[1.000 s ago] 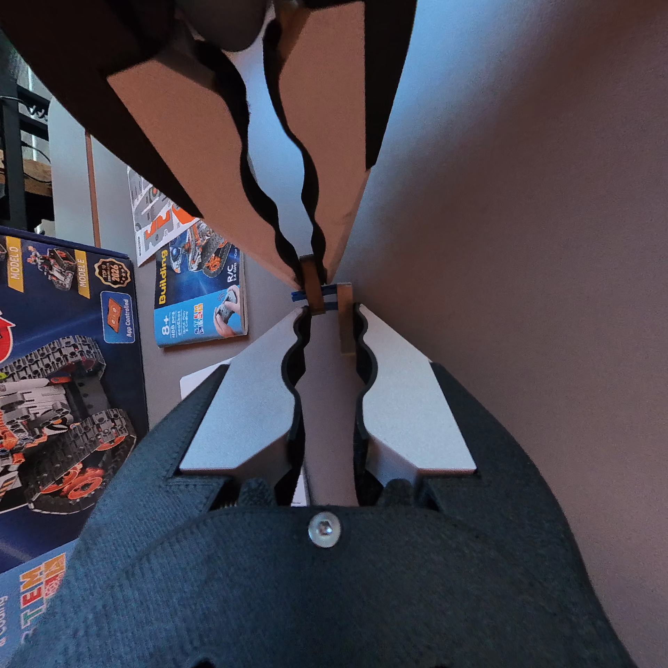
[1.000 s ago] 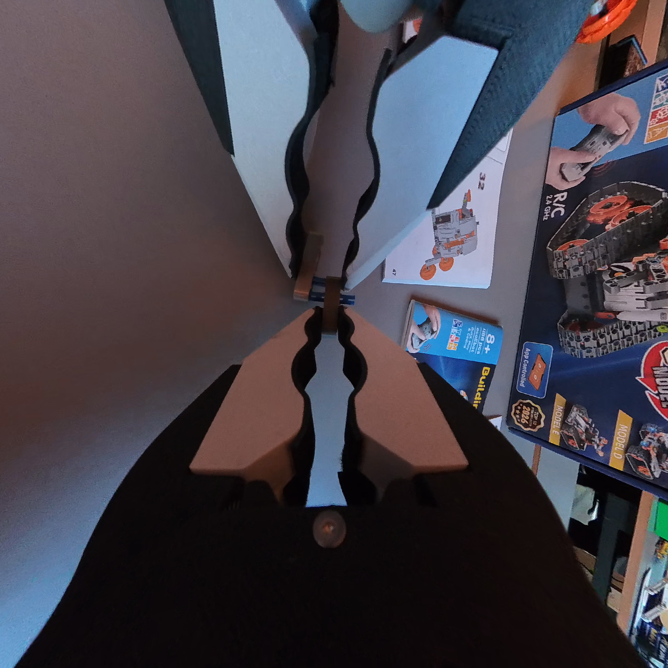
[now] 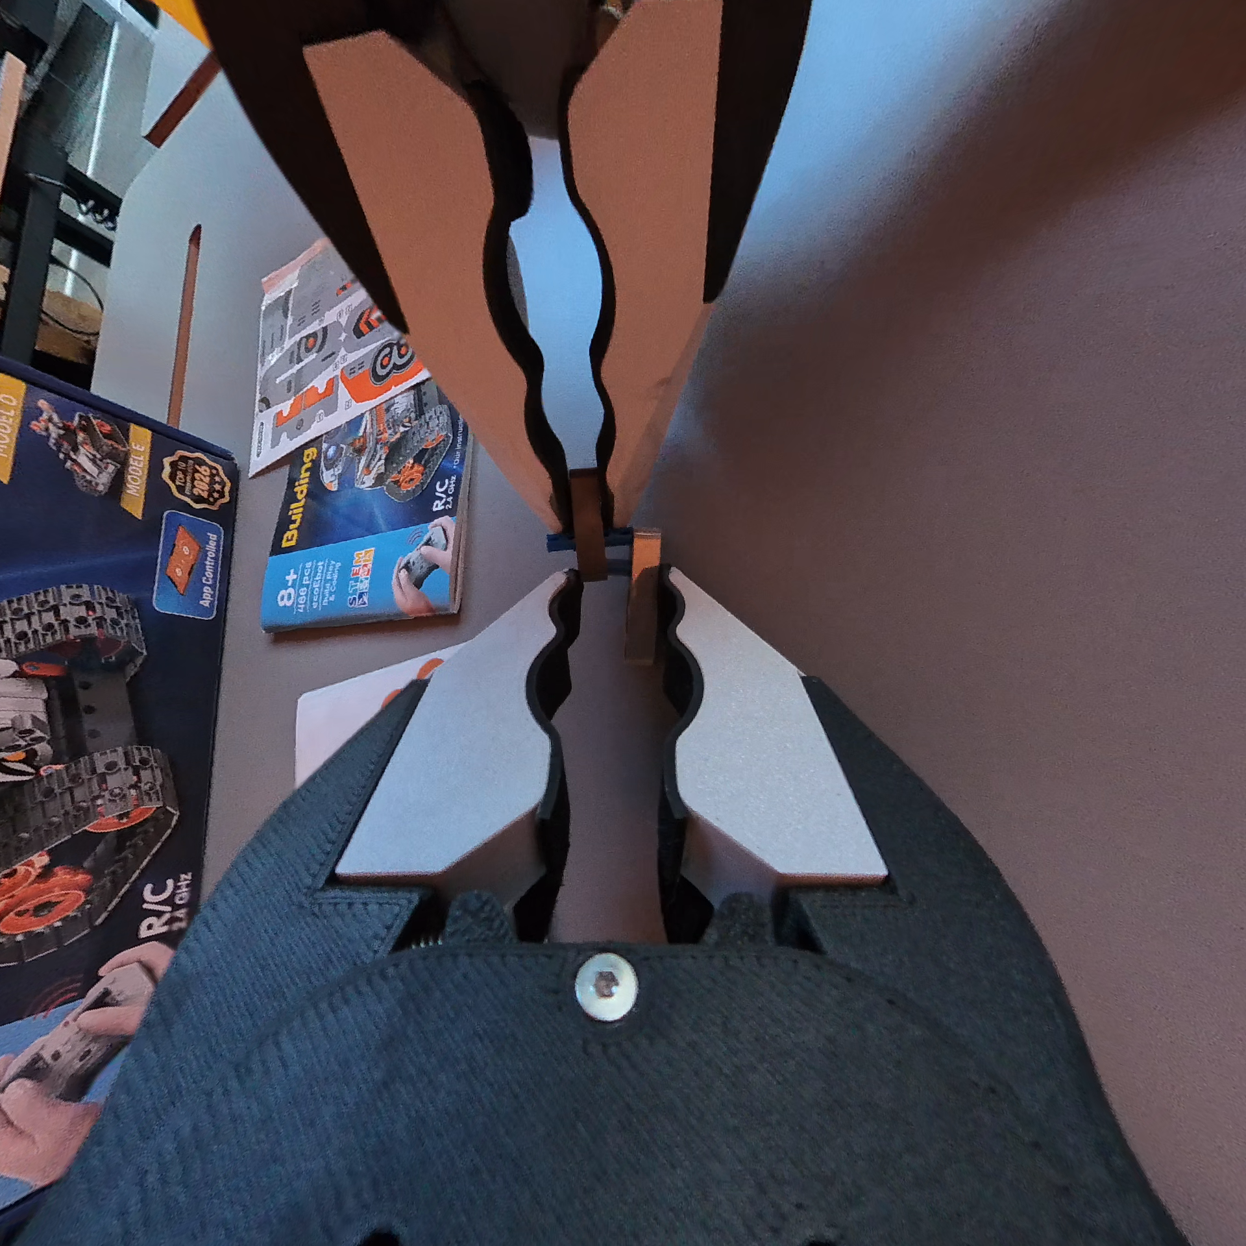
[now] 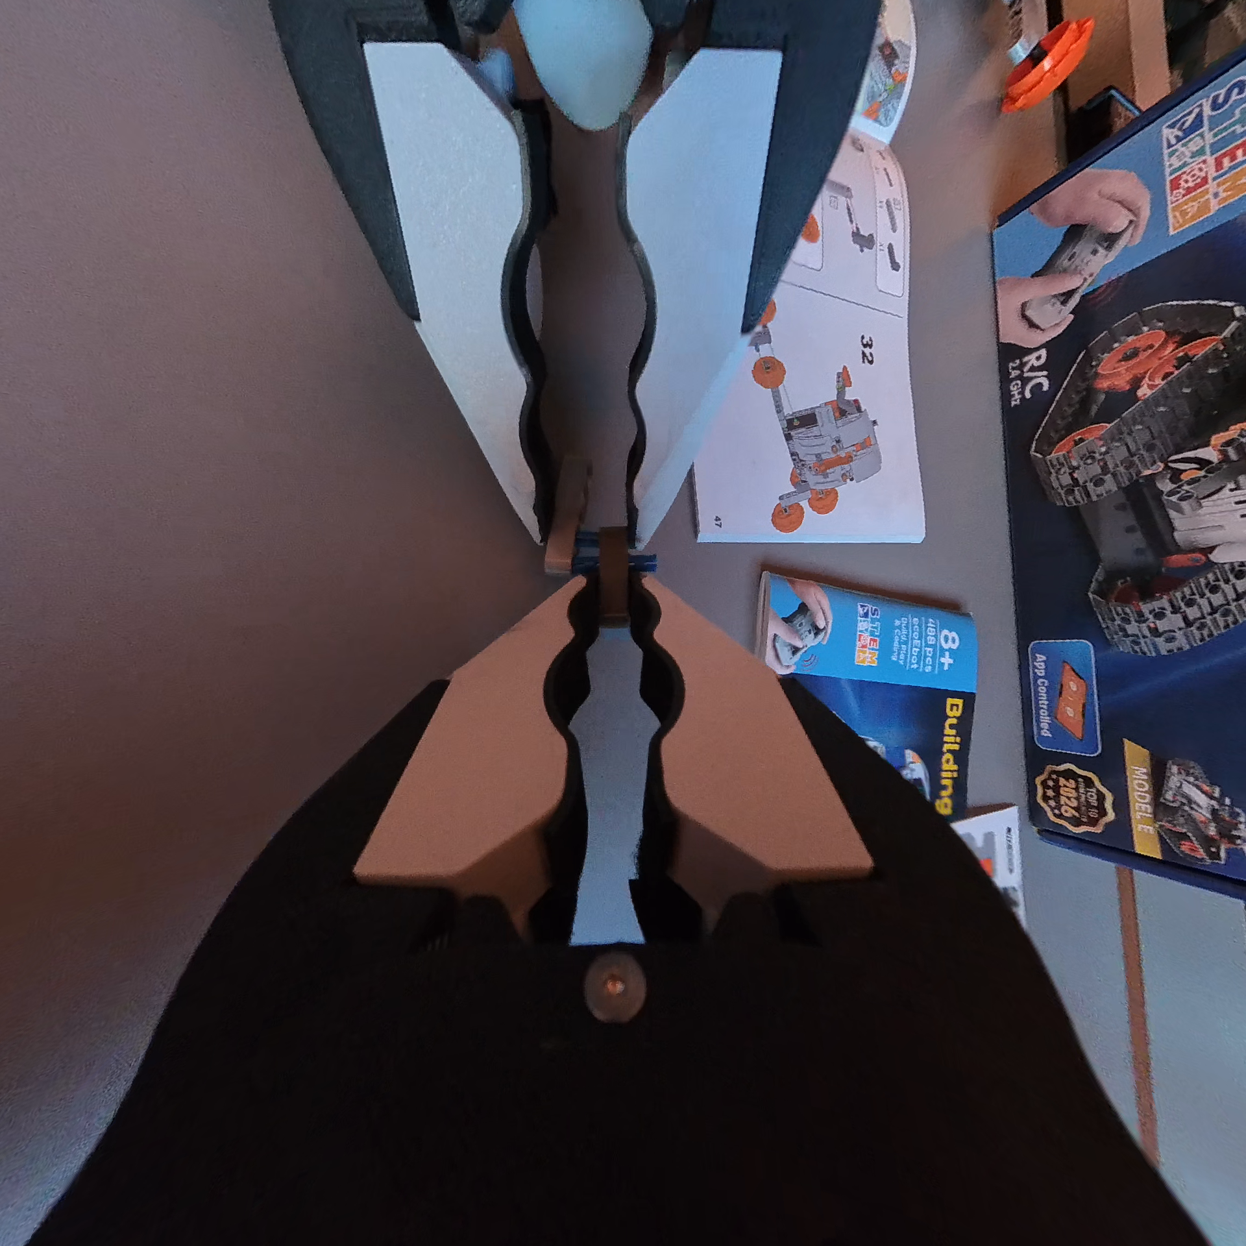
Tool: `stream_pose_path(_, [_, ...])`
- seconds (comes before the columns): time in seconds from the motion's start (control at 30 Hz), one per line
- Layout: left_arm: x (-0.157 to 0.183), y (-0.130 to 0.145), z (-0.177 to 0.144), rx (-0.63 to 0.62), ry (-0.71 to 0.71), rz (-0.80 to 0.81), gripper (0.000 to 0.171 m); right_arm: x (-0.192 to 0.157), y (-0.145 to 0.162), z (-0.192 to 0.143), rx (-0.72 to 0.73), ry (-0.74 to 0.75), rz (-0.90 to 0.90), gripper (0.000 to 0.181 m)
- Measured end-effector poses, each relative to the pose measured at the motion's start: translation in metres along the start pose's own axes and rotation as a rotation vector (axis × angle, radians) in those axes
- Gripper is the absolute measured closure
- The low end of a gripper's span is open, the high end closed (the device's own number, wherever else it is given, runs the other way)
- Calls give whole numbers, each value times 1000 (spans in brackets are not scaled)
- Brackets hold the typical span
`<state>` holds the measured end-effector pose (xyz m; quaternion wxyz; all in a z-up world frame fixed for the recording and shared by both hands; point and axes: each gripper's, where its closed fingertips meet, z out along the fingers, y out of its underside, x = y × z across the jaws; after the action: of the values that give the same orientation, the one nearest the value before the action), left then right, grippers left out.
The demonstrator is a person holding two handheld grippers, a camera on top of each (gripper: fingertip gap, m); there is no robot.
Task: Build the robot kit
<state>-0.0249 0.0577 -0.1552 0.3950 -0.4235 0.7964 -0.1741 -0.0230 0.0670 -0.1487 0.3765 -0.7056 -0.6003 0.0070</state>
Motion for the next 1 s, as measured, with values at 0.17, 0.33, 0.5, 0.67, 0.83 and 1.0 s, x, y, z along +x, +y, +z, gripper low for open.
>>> stream_pose_path(0.17, [-1,0,1,14,-9,-30,151,1,2,0,-11,-2,90,175])
stream_pose_path(0.33, [-2,1,1,13,-16,-35,151,1,2,1,13,-61,164,175])
stream_pose_path(0.5, [-2,1,1,23,7,-81,151,0,2,2,21,-89,166,175])
stream_pose_path(0.67, [1,0,2,34,64,-160,151,-2,3,1,-6,-84,125,175])
stream_pose_path(0.83, [-1,-2,2,12,8,-66,148,-1,1,1,-26,-36,106,175])
stream_pose_path(1.0, [4,-6,3,22,38,-65,149,-4,2,1,-29,-23,43,174])
